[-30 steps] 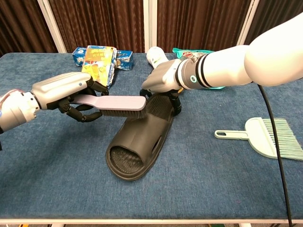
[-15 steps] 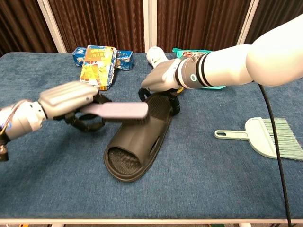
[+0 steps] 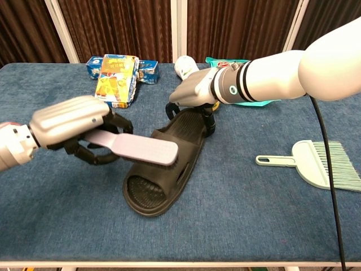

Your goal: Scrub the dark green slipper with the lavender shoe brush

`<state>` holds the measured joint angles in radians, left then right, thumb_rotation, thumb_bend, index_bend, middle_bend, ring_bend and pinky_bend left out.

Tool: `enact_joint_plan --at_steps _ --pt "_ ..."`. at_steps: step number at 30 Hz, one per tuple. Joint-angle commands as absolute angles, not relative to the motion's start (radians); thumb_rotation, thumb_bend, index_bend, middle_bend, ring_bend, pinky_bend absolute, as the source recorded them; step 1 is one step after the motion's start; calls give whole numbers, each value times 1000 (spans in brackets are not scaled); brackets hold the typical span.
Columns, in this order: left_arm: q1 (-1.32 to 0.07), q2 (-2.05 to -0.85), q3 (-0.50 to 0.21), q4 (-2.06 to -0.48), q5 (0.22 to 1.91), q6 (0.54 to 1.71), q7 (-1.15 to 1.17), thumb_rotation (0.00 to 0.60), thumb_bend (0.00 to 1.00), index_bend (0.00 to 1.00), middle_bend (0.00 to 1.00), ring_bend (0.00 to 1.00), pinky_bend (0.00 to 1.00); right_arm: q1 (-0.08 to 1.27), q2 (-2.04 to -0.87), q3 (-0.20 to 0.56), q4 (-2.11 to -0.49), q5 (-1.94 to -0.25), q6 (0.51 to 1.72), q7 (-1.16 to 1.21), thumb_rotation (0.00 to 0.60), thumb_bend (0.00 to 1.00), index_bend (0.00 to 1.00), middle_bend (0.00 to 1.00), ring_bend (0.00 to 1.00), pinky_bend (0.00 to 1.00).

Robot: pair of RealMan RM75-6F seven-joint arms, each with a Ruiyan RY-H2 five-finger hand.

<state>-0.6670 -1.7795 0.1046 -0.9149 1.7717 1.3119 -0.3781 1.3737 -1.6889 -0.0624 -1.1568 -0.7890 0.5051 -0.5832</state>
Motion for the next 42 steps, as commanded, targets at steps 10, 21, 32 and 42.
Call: enact_joint_plan --at_steps 10,21,32,42 --pt "-680 -1861 76 -762 1695 1191 -401 600 485 1000 1000 1000 1000 1377 -1684 -70 -1169 -771 518 -594 600 162 458 323 112 130" --pt "-662 -1845 113 -838 1697 1153 -310 600 485 1000 1000 1000 1000 1381 -1691 -67 -1167 -775 516 -591 600 162 458 323 112 133" --pt "-661 -1735 34 -1062 1626 1171 -346 600 484 1000 1000 1000 1000 1374 -1684 -74 -1177 -776 527 -594 600 161 457 323 112 136" --pt "-703 -1814 -28 -980 1554 1079 -198 600 486 1000 1000 1000 1000 1377 -1680 -73 -1183 -770 528 -599 600 161 457 323 111 138"
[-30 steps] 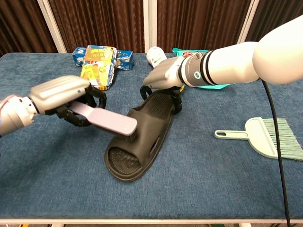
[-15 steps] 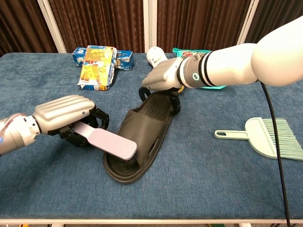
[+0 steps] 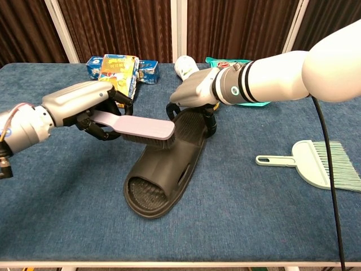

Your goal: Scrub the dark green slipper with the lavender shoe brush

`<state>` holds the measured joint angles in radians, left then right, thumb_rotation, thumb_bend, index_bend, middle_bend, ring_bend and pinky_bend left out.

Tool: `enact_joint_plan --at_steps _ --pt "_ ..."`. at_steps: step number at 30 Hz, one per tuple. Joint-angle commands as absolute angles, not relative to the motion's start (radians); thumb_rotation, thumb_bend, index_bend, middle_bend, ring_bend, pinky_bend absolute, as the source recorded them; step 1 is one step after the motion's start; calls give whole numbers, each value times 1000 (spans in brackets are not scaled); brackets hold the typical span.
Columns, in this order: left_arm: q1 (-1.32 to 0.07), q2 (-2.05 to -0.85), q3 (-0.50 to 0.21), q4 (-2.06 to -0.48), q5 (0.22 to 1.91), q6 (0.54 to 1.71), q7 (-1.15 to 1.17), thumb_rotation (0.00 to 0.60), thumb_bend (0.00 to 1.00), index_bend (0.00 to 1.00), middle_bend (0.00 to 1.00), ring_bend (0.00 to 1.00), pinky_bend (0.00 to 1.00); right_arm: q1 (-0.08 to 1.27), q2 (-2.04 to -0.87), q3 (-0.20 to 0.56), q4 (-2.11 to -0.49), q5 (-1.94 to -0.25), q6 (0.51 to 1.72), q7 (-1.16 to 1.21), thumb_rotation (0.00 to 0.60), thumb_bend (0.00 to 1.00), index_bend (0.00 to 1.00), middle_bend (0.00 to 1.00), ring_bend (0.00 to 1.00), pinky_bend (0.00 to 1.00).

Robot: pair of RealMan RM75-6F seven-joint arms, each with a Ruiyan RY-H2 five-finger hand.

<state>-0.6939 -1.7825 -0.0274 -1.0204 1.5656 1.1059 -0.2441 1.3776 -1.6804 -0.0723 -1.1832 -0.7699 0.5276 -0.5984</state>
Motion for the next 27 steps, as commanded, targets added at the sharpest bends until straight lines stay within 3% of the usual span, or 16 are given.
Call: enact_joint_plan --at_steps 1,16,19,22,24,27 --pt "-702 -1822 -24 -969 1555 1076 -186 600 486 1000 1000 1000 1000 1377 -1681 -73 -1183 -770 527 -599 600 162 457 323 111 138" --pt "-632 -1750 103 -1070 1654 1154 -155 600 486 1000 1000 1000 1000 1373 -1684 -72 -1178 -777 525 -593 600 160 440 322 110 139" --pt "-614 -1712 91 -1122 1644 1188 -188 600 486 1000 1000 1000 1000 1374 -1674 -78 -1190 -768 519 -595 600 126 278 265 54 94" --pt "-604 -1676 62 -1161 1606 1192 -231 600 486 1000 1000 1000 1000 1379 -1660 -86 -1209 -753 518 -602 600 50 25 60 0 6" --pt "-602 -1662 33 -1169 1568 1180 -255 600 486 1000 1000 1000 1000 1380 -1649 -90 -1227 -745 532 -610 600 29 0 6 0 0" --pt "-605 -1655 -9 -1154 1500 1133 -269 600 486 1000 1000 1000 1000 1372 -1616 -82 -1275 -741 569 -605 600 26 0 0 0 0"
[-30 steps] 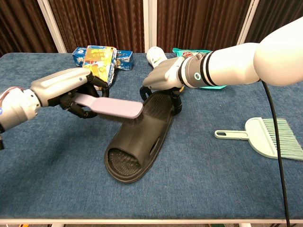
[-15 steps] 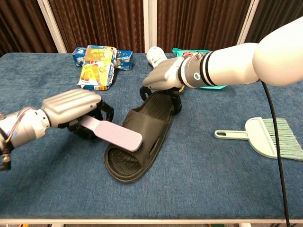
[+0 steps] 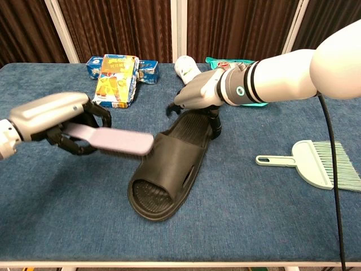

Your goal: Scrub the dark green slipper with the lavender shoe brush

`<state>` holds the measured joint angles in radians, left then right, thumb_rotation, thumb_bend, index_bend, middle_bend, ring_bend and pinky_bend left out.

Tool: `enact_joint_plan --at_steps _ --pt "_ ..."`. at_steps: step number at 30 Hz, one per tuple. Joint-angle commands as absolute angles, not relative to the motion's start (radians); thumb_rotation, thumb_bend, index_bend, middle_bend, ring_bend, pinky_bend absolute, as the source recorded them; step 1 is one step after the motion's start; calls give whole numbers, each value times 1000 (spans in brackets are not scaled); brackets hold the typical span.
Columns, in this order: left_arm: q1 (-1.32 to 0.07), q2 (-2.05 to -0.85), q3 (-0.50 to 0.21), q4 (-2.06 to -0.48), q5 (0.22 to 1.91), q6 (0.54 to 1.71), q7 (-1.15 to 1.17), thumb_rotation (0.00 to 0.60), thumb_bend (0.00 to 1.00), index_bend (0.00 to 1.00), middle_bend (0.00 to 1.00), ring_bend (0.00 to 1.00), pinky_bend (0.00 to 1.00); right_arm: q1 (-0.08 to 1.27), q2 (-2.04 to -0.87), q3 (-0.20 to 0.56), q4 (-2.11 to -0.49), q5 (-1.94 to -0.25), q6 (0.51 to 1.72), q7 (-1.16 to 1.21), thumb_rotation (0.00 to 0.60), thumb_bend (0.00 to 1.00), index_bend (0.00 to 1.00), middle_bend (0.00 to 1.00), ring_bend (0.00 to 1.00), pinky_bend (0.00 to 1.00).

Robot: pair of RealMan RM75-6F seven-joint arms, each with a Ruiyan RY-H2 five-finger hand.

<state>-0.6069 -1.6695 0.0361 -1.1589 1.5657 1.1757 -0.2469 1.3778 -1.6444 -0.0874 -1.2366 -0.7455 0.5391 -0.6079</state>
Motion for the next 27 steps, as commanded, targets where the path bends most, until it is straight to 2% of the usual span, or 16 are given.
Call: enact_joint_plan --at_steps 1,7,11,14,16,19,23,24,25,27 --pt "-608 -1656 -21 -1145 1477 1112 -260 600 486 1000 1000 1000 1000 1367 -1599 -78 -1294 -744 582 -599 600 26 0 0 0 0" --pt "-626 -1687 -90 -1085 1323 984 -130 600 484 1000 1000 991 1000 1311 -1448 -54 -1451 -798 691 -557 600 26 0 0 0 0" --pt "-637 -1702 -118 -1081 1249 940 -20 600 471 981 984 907 1000 1260 -1349 -42 -1546 -849 753 -513 600 26 0 0 0 0" --pt "-633 -1710 -127 -1091 1231 955 35 600 393 839 887 788 992 1214 -1281 -35 -1603 -891 791 -468 600 26 0 0 0 0" --pt "-629 -1708 -129 -1103 1227 966 65 600 315 725 779 677 953 1181 -1239 -32 -1634 -922 811 -433 600 26 0 0 0 0" --pt "-622 -1694 -129 -1135 1223 971 81 600 209 524 594 482 817 1121 -1181 -44 -1674 -985 847 -382 600 26 0 0 0 0" --pt "-602 -1653 -120 -1195 1235 989 79 600 143 249 335 237 471 1054 -1117 -50 -1707 -1052 886 -323 600 26 0 0 0 0" --pt "-596 -1634 -114 -1216 1234 984 80 600 127 198 271 176 376 1033 -1099 -53 -1716 -1070 898 -305 600 26 0 0 0 0" --pt "-593 -1619 -111 -1232 1233 980 83 600 114 170 226 138 327 1017 -1085 -55 -1721 -1083 908 -291 600 26 0 0 0 0" --pt "-587 -1588 -102 -1264 1235 974 85 600 94 134 163 95 282 982 -1061 -61 -1731 -1109 929 -264 600 29 0 0 0 0"
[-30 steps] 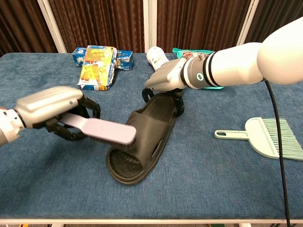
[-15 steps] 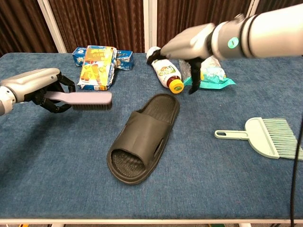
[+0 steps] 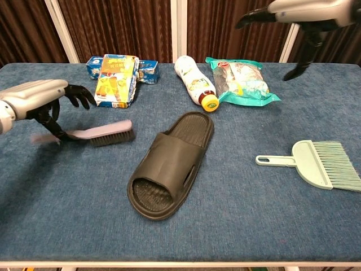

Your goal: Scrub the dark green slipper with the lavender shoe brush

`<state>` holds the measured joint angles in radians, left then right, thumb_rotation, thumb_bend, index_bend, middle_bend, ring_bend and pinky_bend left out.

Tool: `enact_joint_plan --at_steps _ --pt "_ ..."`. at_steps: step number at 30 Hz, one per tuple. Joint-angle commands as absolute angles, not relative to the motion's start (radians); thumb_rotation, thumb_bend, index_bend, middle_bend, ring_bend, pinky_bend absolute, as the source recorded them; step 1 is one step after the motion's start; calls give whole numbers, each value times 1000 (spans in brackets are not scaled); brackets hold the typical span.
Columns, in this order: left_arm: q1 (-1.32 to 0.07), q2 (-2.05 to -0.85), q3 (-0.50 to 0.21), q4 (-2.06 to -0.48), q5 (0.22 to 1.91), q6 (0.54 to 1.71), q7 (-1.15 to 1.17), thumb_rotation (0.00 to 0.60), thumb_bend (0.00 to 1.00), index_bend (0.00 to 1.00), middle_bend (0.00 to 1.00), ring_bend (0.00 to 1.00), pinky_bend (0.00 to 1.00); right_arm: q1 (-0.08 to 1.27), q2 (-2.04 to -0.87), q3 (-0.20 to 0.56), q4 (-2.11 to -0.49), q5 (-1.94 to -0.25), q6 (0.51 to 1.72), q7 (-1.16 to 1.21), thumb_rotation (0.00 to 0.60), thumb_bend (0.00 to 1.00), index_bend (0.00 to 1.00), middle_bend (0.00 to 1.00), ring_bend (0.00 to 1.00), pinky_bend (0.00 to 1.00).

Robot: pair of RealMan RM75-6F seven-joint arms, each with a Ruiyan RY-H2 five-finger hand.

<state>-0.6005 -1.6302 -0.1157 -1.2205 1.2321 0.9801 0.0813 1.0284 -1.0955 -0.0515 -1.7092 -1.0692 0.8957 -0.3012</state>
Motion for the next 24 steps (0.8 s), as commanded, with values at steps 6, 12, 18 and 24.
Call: enact_joint_plan --at_steps 6,12,18,24 --pt "-496 -1473 -87 -1369 1318 1126 -38 600 89 114 135 76 265 826 -976 -102 -1776 -1207 1059 -186 600 54 0 0 0 0" --pt "-357 -1346 -71 -1413 1326 1304 -97 600 87 145 153 77 264 595 -952 -148 -1764 -1286 1287 -86 600 83 0 0 0 0" --pt "-246 -1276 -47 -1433 1328 1426 -86 600 88 150 155 77 249 404 -984 -164 -1710 -1316 1465 -31 600 93 0 0 0 0" --pt "-162 -1244 -22 -1494 1335 1518 -15 600 87 150 155 77 232 292 -1013 -152 -1686 -1359 1567 -25 600 92 0 0 0 0"
